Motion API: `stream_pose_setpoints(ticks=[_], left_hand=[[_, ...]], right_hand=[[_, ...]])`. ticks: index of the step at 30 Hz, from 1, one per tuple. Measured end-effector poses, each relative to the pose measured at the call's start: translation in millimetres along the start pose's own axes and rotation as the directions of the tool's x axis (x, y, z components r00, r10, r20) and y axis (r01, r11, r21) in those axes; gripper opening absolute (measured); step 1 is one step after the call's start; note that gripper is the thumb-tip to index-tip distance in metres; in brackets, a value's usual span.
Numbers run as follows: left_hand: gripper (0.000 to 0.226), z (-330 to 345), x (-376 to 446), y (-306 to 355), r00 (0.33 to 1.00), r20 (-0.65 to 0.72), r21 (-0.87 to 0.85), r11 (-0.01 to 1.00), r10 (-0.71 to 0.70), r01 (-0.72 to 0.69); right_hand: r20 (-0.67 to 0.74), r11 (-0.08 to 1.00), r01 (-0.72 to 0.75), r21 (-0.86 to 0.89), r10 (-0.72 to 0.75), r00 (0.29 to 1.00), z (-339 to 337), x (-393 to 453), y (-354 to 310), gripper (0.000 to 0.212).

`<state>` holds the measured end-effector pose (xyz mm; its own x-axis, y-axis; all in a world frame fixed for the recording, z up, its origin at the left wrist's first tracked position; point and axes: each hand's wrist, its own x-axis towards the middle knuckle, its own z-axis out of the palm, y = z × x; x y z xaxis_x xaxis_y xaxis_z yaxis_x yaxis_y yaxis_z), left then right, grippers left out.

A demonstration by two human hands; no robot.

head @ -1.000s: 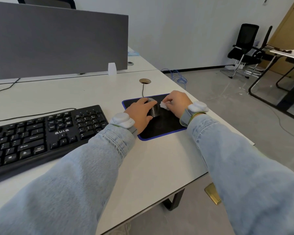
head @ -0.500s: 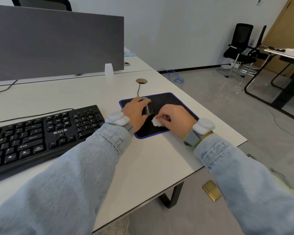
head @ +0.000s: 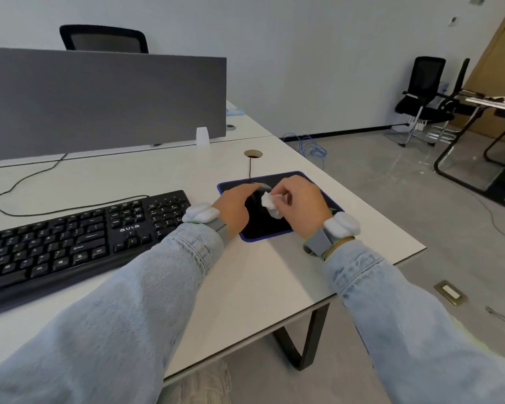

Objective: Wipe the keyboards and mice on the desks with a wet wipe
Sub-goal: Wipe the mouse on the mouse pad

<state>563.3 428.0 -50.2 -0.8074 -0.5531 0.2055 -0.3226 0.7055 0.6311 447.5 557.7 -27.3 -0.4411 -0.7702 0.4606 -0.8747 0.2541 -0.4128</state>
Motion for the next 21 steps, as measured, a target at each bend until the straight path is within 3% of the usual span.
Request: stream_pose_setpoints(ticks=[1, 3, 7, 14, 18, 21], left_hand=[[0.069, -0.2, -2.6, 1.4, 1.0, 0.004, -0.001, 1.0, -0.007, 0.007], [0.069, 0.5, -5.8, 5.1, 1.0, 0.018, 0.0, 1.0, -0.001, 0.001], [0.064, -3.1, -8.8, 15.3, 0.996, 0.082, 0.048, 0.998, -0.031, 0.027], [0.05, -24.4, -50.5, 27.5, 0.992, 0.128, 0.048, 0.999, -0.012, 0.006], [0.051, -72.4, -98.7, 16.8, 0.994, 0.086, 0.237, 0.97, -0.066, 0.044], [0.044, -112.3, -140.7, -17.8, 0.998, -0.025, 0.422, 0.905, -0.051, 0.057]], right_hand=[[-0.05, 0.998, -0.069, 0.007, 0.069, 0.996, 0.5, 4.2, 4.3, 0.007], [-0.02, 0.993, -0.115, -0.039, 0.115, 0.993, 6.6, 5.2, 4.3, 0.006], [0.212, 0.986, 0.076, -0.15, -0.043, 0.976, 19.2, -13.1, -11.2, 0.009], [0.102, 0.996, 0.027, -0.083, -0.019, 0.995, -0.5, -15.6, -43.7, 0.004], [0.139, 0.996, -0.013, -0.087, 0.025, 0.99, 11.5, -19.1, -90.2, 0.008], [0.15, 0.998, 0.054, -0.023, -0.05, 0.987, 30.0, -27.5, -141.7, 0.007]])
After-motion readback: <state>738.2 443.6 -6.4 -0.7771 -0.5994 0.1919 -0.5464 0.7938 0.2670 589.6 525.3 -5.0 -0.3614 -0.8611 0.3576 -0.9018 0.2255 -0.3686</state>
